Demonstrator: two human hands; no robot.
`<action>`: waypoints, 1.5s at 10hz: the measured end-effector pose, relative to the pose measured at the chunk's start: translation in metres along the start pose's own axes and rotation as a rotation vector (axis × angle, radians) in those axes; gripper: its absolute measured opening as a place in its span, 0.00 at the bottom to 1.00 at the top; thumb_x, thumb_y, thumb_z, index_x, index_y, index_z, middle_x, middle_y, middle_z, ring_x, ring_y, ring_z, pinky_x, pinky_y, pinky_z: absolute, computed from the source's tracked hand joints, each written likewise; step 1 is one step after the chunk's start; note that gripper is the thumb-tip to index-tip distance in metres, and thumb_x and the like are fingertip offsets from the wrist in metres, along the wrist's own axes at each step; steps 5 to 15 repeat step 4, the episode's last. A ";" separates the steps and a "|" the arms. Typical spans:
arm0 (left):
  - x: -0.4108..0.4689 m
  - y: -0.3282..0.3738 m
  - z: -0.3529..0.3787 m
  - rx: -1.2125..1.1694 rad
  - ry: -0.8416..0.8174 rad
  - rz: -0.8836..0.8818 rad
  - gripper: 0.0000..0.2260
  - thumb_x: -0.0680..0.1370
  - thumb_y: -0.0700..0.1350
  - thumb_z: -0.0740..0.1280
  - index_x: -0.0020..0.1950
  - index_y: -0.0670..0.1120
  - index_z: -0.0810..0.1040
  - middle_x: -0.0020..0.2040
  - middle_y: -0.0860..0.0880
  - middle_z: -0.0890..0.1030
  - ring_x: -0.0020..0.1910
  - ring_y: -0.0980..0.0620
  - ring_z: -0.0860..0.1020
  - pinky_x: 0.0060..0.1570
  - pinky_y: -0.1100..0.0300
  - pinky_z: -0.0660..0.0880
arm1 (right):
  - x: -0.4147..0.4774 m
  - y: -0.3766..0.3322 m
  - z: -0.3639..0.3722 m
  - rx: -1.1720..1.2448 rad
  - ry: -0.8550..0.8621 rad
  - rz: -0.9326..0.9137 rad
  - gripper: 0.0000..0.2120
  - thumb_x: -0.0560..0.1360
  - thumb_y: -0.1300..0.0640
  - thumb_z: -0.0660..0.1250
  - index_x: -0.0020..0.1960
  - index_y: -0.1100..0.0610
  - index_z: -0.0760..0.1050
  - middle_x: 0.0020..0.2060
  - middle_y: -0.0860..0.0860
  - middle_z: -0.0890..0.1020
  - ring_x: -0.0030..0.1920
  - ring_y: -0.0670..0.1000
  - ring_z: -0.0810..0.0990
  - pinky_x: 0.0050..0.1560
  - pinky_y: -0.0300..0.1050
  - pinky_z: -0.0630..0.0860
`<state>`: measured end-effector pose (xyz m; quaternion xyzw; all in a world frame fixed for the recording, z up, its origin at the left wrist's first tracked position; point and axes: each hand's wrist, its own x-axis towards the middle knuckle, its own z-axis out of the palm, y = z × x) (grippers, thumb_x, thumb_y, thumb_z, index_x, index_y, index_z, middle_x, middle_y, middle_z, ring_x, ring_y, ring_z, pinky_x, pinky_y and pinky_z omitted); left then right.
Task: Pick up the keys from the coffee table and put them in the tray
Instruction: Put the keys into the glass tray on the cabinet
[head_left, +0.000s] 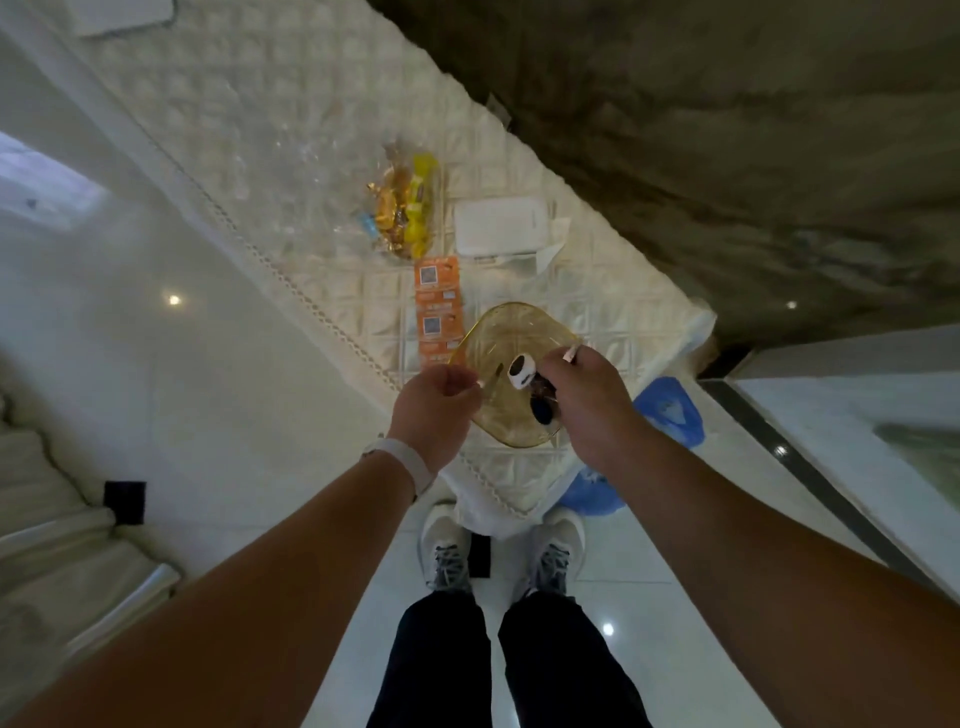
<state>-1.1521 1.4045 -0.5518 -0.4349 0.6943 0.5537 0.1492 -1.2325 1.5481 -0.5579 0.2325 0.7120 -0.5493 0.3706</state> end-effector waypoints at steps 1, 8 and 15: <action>-0.011 0.002 -0.012 0.108 -0.023 0.064 0.06 0.72 0.46 0.69 0.48 0.53 0.79 0.47 0.54 0.82 0.38 0.61 0.78 0.36 0.66 0.73 | -0.009 -0.006 -0.004 -0.262 -0.030 -0.041 0.14 0.68 0.50 0.65 0.53 0.51 0.74 0.47 0.51 0.79 0.43 0.48 0.77 0.37 0.43 0.72; -0.108 0.069 -0.093 0.585 -0.057 0.493 0.18 0.76 0.51 0.66 0.65 0.51 0.73 0.67 0.48 0.74 0.61 0.48 0.75 0.57 0.60 0.67 | -0.121 -0.067 -0.057 -0.808 -0.060 -0.382 0.19 0.74 0.51 0.64 0.64 0.52 0.70 0.62 0.52 0.74 0.45 0.48 0.77 0.46 0.44 0.73; -0.108 0.069 -0.093 0.585 -0.057 0.493 0.18 0.76 0.51 0.66 0.65 0.51 0.73 0.67 0.48 0.74 0.61 0.48 0.75 0.57 0.60 0.67 | -0.121 -0.067 -0.057 -0.808 -0.060 -0.382 0.19 0.74 0.51 0.64 0.64 0.52 0.70 0.62 0.52 0.74 0.45 0.48 0.77 0.46 0.44 0.73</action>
